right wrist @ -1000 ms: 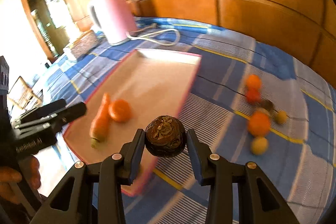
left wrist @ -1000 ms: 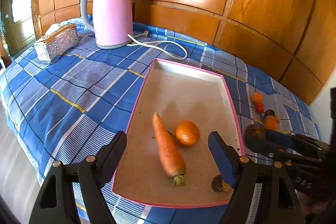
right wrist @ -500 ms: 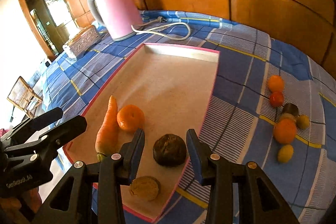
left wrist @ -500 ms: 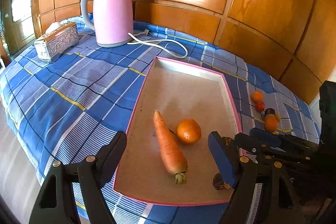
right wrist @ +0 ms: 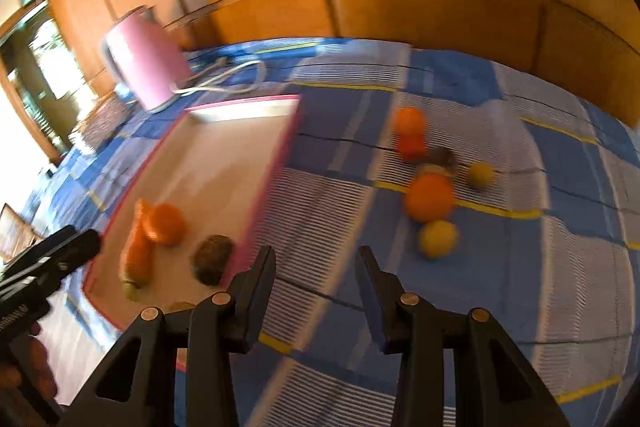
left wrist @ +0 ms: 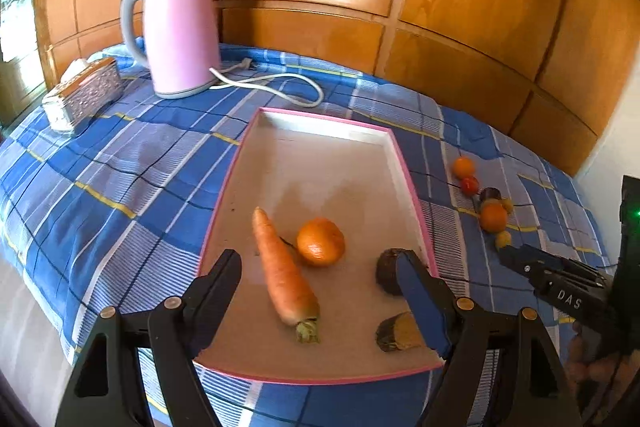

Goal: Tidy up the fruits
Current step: 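Carry the dark brown fruit into the tray and open the right tool, then move the left tool to the small yellow fruit and grasp it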

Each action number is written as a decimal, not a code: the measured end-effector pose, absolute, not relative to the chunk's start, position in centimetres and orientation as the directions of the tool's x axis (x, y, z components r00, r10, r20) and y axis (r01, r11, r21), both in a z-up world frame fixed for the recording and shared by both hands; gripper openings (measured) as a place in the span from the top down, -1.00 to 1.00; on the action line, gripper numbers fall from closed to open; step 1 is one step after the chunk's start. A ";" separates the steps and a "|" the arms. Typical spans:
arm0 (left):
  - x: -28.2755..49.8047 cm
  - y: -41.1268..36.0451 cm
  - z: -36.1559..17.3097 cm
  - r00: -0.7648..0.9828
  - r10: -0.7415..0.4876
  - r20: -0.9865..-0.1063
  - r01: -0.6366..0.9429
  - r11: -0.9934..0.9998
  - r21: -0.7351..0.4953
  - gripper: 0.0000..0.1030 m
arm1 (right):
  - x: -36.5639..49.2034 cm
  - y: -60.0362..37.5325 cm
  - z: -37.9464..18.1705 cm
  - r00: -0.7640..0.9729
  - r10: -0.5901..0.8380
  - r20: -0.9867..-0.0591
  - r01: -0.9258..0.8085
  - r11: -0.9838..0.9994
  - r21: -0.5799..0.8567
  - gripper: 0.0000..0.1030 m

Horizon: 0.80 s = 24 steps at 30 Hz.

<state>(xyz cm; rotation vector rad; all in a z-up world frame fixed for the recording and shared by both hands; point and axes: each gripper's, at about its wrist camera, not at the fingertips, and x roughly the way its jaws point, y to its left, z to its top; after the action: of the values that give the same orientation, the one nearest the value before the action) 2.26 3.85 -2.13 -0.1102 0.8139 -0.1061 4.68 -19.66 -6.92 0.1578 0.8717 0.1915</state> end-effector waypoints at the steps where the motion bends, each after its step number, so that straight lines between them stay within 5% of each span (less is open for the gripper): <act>1: 2.3 3.6 -2.2 0.678 -0.141 -0.721 0.058 0.989 -0.139 -0.56 | 4.5 -20.7 -7.2 0.627 0.219 -0.748 -0.076 0.972 0.221 0.20; 16: 3.5 -3.3 -2.3 0.591 -0.297 -0.750 0.296 0.945 -0.141 -0.30 | 2.9 -29.0 -9.0 0.625 0.064 -0.778 0.166 0.963 0.212 0.20; 24: 5.6 -10.0 -4.0 0.464 -0.404 -0.788 0.453 0.873 -0.181 0.18 | 2.6 -30.5 -9.1 0.633 0.042 -0.773 0.186 0.961 0.205 0.19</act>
<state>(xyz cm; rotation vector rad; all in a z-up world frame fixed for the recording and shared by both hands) 5.57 -10.03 -4.00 0.0567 0.9521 -0.5272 2.58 -30.52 -9.09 0.2779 0.8848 -0.0837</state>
